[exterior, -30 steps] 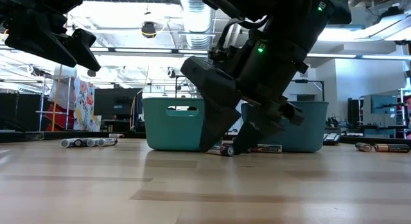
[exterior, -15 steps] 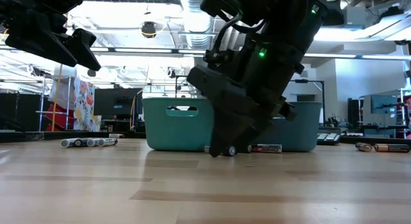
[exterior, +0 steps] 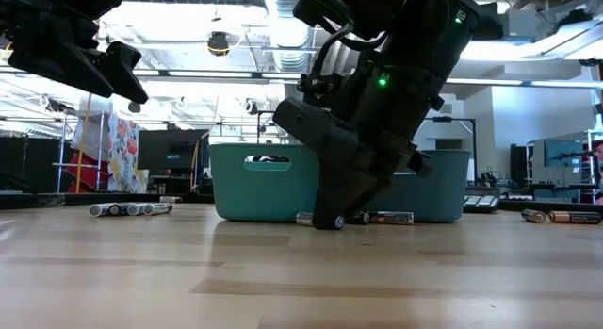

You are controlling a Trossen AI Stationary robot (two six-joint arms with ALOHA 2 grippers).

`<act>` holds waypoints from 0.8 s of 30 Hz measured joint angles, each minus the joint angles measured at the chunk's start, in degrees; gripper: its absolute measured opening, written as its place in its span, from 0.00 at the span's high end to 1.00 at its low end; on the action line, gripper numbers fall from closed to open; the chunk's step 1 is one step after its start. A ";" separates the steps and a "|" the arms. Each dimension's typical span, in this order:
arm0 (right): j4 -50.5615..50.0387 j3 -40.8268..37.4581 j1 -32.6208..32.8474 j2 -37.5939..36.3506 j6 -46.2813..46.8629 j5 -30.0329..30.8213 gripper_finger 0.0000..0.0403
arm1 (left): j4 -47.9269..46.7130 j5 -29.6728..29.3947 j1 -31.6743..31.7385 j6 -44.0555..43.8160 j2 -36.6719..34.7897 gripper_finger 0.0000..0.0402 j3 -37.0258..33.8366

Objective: Sort batteries
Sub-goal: Put the silver battery into the blue bin

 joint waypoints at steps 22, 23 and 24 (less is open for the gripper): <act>-7.73 5.05 1.80 0.16 0.49 -2.40 0.88 | 1.00 0.13 0.00 -4.52 0.00 0.35 0.00; -10.00 6.35 1.94 0.22 0.34 -3.22 0.88 | 1.00 0.13 -0.02 -4.52 0.00 0.35 0.00; -12.42 7.75 2.14 0.24 0.38 -4.07 0.88 | 1.00 0.13 -0.02 -4.51 0.02 0.35 0.00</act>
